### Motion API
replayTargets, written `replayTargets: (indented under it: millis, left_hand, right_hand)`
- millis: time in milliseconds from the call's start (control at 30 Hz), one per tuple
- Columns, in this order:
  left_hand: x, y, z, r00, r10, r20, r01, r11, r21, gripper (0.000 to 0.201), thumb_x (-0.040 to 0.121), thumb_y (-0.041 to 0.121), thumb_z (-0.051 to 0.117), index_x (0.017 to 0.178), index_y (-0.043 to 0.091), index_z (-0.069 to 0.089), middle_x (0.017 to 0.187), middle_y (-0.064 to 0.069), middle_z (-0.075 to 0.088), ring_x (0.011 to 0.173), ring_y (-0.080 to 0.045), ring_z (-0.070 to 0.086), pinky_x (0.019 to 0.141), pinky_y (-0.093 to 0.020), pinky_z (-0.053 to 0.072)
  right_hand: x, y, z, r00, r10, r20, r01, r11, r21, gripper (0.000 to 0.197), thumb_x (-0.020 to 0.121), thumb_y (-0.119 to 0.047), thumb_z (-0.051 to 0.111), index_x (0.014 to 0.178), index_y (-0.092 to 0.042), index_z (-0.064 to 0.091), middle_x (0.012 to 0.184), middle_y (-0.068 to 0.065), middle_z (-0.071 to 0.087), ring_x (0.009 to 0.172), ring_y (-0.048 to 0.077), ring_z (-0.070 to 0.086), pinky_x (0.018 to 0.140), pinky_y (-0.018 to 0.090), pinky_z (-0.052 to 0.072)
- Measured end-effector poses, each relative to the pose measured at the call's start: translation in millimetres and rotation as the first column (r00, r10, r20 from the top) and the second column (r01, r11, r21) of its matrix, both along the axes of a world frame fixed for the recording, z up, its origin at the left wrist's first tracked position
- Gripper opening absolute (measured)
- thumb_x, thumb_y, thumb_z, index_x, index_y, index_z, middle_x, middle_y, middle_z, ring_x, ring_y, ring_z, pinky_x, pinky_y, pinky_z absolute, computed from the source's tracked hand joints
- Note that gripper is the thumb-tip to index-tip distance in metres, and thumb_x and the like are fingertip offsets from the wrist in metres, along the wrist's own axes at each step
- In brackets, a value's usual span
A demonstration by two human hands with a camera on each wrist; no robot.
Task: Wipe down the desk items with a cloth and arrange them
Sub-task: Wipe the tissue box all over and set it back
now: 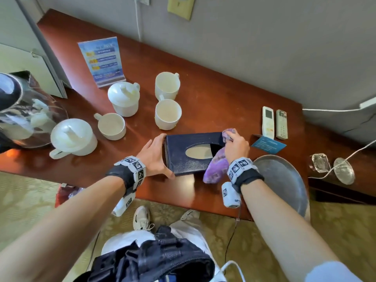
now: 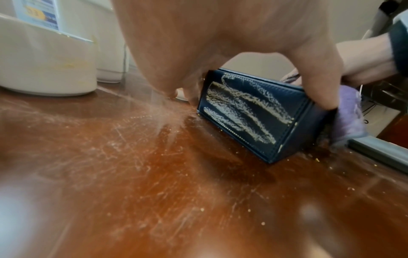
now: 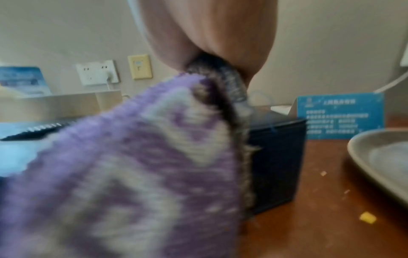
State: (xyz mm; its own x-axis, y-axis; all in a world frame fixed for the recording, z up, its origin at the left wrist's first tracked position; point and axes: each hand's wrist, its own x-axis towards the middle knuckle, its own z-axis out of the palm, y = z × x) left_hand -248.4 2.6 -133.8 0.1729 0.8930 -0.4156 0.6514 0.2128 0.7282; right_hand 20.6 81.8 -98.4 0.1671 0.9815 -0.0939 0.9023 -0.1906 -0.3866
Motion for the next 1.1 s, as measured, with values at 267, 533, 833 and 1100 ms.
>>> replayTargets:
  millis: [267, 533, 833, 1100]
  left_hand:
    - [-0.5, -1.4, 1.6, 0.998, -0.053, -0.02, 0.053, 0.998, 0.038, 0.146, 0.047, 0.052, 0.094, 0.155, 0.011, 0.005, 0.16, -0.003, 0.025, 0.149, -0.017, 0.02, 0.125, -0.039, 0.004]
    - [-1.6, -5.3, 1.0, 0.995, -0.096, -0.019, 0.097, 0.991, 0.091, 0.141, 0.05, 0.057, 0.086, 0.155, 0.013, 0.002, 0.155, 0.0, 0.028, 0.147, -0.017, 0.023, 0.126, -0.04, 0.005]
    - [-3.1, -2.8, -6.1, 0.991, -0.115, -0.063, 0.12, 0.989, 0.091, 0.138, 0.054, 0.058, 0.087, 0.154, 0.015, 0.002, 0.158, 0.001, 0.022, 0.149, -0.015, 0.018, 0.125, -0.037, -0.001]
    - [-1.1, -5.9, -10.2, 0.971, -0.151, -0.187, 0.17, 0.981, 0.09, 0.142, 0.06, 0.06, 0.083, 0.157, 0.016, -0.011, 0.167, -0.004, 0.004, 0.154, -0.015, 0.004, 0.123, -0.05, -0.011]
  right_hand:
    - [-96.2, -65.2, -12.8, 0.75, 0.582, -0.314, -0.631, 0.772, -0.077, 0.055, 0.081, -0.001, 0.038, 0.129, -0.006, 0.064, 0.151, 0.012, 0.044, 0.145, 0.023, 0.034, 0.119, 0.029, 0.023]
    - [-66.1, -75.9, -8.1, 0.46, 0.885, -0.07, -0.884, 0.463, 0.055, 0.055, 0.061, 0.013, 0.051, 0.107, -0.005, 0.075, 0.133, 0.017, 0.062, 0.125, 0.037, 0.057, 0.092, 0.045, 0.056]
    - [-83.0, -67.2, -3.9, 0.703, 0.68, -0.21, -0.7, 0.713, -0.034, 0.053, 0.079, 0.006, 0.04, 0.12, -0.007, 0.07, 0.15, 0.015, 0.045, 0.144, 0.026, 0.036, 0.119, 0.034, 0.027]
    - [-30.6, -73.2, -6.7, 0.826, 0.469, -0.312, -0.5, 0.866, -0.025, 0.054, 0.077, 0.018, 0.051, 0.117, -0.011, 0.073, 0.147, 0.003, 0.05, 0.136, 0.008, 0.041, 0.115, 0.022, 0.03]
